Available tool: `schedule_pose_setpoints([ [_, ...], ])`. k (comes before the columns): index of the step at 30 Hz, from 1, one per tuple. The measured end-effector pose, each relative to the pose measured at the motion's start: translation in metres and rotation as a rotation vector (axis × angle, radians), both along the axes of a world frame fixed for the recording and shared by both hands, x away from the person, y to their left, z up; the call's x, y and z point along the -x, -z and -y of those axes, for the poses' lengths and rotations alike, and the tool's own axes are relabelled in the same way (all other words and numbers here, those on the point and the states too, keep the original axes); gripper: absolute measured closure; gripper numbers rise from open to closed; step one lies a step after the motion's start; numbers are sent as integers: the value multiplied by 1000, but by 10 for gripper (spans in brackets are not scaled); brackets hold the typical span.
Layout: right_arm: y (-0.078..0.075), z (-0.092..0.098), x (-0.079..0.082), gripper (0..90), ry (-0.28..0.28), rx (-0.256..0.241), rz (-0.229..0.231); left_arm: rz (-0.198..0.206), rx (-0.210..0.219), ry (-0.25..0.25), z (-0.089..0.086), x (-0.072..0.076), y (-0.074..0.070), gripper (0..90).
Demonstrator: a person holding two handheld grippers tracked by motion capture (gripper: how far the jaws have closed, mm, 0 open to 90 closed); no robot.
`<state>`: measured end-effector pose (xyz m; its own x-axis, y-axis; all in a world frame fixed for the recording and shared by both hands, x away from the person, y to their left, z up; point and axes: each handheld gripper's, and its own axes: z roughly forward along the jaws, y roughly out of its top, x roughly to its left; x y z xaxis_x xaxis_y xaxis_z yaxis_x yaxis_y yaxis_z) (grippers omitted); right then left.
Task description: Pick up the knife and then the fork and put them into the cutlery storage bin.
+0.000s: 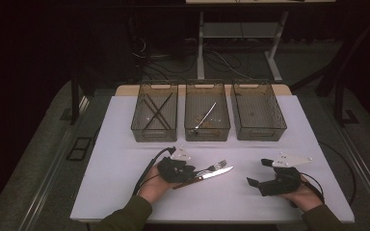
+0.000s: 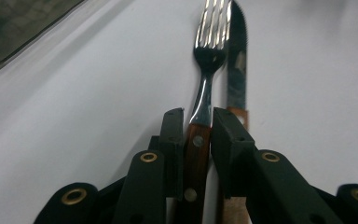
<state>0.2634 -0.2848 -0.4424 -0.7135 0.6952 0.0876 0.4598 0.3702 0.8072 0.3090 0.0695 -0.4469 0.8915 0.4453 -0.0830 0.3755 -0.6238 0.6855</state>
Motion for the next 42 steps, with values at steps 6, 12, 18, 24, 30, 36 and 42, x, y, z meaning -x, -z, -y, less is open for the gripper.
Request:
schedule_pose_setpoints([
  [6,0,0,0,92,0,-1,0,1,9,17,-1,-2,2,722],
  [12,0,-1,0,92,-3,1,-3,7,35,30,-4,-2,5,727],
  [18,1,-2,0,92,-9,5,-4,25,40,57,-5,-3,6,758],
  [24,1,-2,0,92,-10,5,-4,31,47,80,-6,-5,7,772],
  [30,0,-2,0,92,-8,-3,-4,57,24,84,-2,-3,4,774],
  [36,-1,-1,0,92,-4,-22,-12,48,35,75,0,-4,-1,773],
  [42,-2,-1,-1,92,8,-39,-19,28,58,38,-3,-1,-12,773],
])
